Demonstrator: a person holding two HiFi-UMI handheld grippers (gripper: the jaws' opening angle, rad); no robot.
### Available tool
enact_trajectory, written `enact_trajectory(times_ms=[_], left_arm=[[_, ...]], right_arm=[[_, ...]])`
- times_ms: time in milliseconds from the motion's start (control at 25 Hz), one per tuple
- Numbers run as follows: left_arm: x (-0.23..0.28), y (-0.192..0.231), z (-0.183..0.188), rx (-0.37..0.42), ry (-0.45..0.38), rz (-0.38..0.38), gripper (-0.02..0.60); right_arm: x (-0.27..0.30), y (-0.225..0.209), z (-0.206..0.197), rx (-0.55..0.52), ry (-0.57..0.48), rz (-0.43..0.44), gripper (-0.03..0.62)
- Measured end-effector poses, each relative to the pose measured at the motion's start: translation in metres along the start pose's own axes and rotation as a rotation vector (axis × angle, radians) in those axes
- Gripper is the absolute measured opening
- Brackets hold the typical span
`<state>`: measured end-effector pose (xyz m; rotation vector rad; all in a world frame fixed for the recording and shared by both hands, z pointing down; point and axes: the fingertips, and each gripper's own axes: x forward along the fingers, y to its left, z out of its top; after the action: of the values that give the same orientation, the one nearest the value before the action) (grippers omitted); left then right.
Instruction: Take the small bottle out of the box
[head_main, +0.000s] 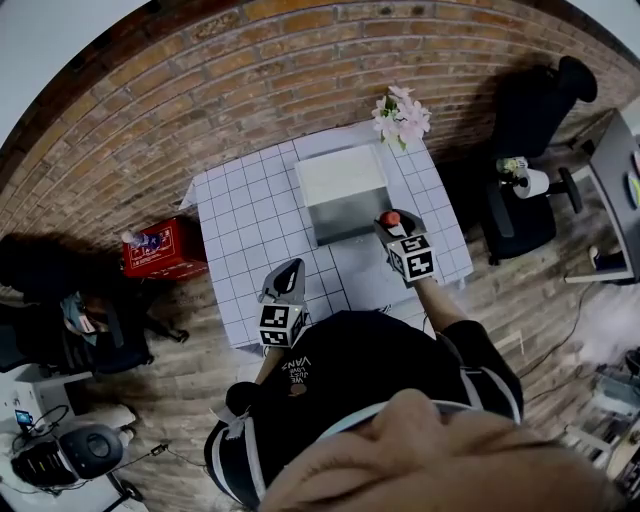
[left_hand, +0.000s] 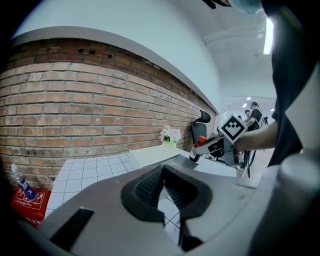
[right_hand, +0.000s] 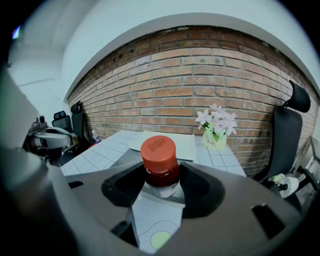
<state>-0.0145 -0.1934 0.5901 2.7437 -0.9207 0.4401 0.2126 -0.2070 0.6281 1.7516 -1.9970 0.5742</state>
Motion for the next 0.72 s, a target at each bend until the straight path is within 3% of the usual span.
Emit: enact_trajectory(times_ms=[720], left_arm=[[-0.004,-0.011,-0.008,0.094,0.018,-0.230,0.011]], right_arm=[[-0.064,0.023,-0.037,0.146,-0.053,-0.188,0.215]])
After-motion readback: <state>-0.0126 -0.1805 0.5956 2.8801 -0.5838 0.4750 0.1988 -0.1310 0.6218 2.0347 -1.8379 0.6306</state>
